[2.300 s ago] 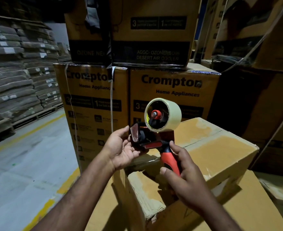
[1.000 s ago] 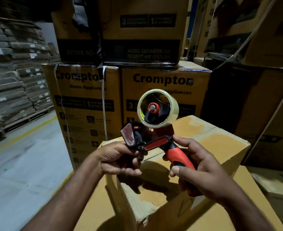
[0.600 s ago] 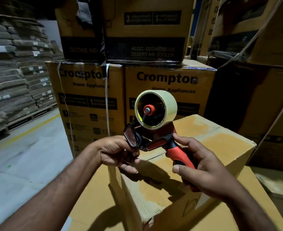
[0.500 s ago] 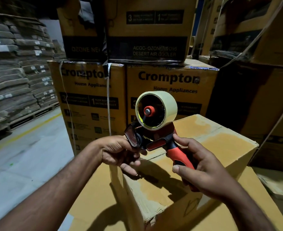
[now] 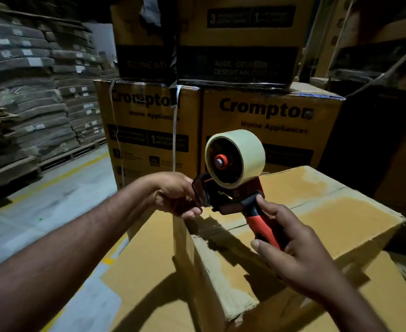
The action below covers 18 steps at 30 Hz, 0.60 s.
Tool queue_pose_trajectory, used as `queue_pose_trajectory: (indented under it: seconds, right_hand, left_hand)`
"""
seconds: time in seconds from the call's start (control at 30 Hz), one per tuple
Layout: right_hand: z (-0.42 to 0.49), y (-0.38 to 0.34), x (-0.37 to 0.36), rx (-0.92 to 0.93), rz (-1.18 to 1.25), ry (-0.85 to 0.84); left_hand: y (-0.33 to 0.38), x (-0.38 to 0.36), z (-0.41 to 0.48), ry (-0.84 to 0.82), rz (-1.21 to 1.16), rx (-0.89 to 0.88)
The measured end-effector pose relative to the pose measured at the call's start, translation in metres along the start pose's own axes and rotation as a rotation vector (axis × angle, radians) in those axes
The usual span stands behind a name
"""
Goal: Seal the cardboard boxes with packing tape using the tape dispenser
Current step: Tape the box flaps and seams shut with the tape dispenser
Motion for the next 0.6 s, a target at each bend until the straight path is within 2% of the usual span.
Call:
queue_pose_trajectory:
  seconds: [0.2, 0.37, 0.6]
  right_hand:
    - [0.006, -0.001, -0.036, -0.029, 0.017, -0.007]
    - [0.002, -0.009, -0.054, -0.029, -0.045, 0.015]
    - [-0.005, -0.023, -0.078, -0.005, -0.142, -0.032]
  left_hand:
    - [0.02, 0.039, -0.009, 0.244, 0.443, -0.061]
    - [0.02, 0.066, -0.003, 0.379, 0.544, -0.117]
    - [0.006, 0.075, 0.009, 0.311, 0.626, -0.146]
Point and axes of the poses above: each hand's wrist, its own z-axis towards the middle knuckle, its own x-axis out of the back of the hand, y = z × x, the point moved 7 cm from there along z, towards the middle knuckle, and after that the axes turned 1 degree about y, right-handed, at the moved point
